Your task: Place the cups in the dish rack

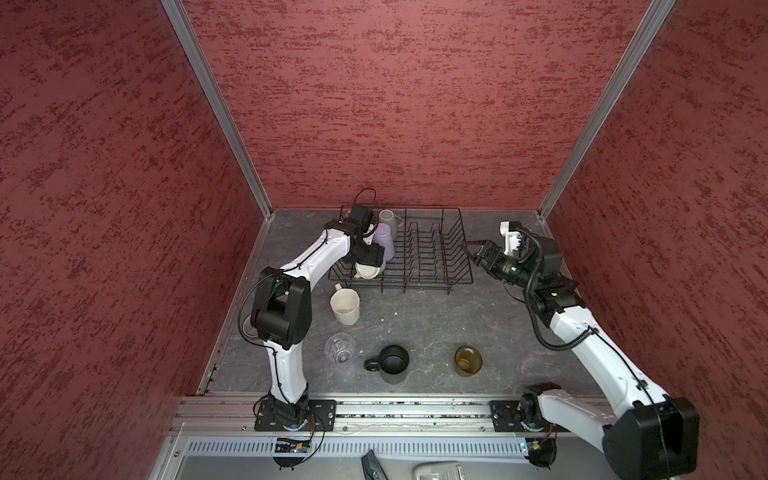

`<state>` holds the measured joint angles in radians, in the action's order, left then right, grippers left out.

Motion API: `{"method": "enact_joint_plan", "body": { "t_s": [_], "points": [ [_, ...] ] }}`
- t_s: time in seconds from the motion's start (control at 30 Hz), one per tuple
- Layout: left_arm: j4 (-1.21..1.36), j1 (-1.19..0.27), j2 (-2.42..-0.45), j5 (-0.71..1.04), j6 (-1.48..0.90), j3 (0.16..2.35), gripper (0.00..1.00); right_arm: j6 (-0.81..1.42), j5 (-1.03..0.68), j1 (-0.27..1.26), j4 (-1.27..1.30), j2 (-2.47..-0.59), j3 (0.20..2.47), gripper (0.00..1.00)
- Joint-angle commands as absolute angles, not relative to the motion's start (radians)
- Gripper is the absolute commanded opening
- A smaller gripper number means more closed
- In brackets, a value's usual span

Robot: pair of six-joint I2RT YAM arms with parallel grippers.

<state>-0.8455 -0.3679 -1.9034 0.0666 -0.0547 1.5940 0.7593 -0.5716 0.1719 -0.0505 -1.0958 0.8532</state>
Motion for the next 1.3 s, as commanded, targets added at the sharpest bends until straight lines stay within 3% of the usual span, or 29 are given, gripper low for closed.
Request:
{"method": "enact_joint_plan", "body": {
  "t_s": [0.0,0.1,0.17,0.57,0.77,1.0,1.27],
  "points": [
    [-0.799,-0.394,-1.871,0.045,-0.036,1.539,0.84,0.767,-0.581,0.162,-0.037,-1.087,0.844,0.99],
    [-0.762,-0.416,-1.849,0.025,-0.017,1.505,0.90,0.770,-0.582,0.161,-0.031,-1.091,0.846,0.99],
    [-0.748,-0.425,-1.842,0.009,-0.018,1.491,1.00,0.772,-0.586,0.162,-0.027,-1.095,0.847,0.99],
    [-0.633,-0.433,-1.703,-0.032,-0.068,1.422,1.00,0.765,-0.581,0.162,-0.040,-1.106,0.853,0.99],
    [-0.611,-0.411,-1.602,-0.092,-0.103,1.411,1.00,0.584,-0.485,0.180,-0.307,-1.193,1.017,0.95],
    [-0.547,-0.320,-1.389,-0.103,-0.139,1.336,1.00,0.424,-0.252,0.378,-0.552,-1.408,1.310,0.95],
    [-0.471,-0.160,-1.143,-0.049,-0.185,1.178,1.00,0.424,-0.097,0.606,-0.636,-1.680,1.502,0.95]
  ]
}}
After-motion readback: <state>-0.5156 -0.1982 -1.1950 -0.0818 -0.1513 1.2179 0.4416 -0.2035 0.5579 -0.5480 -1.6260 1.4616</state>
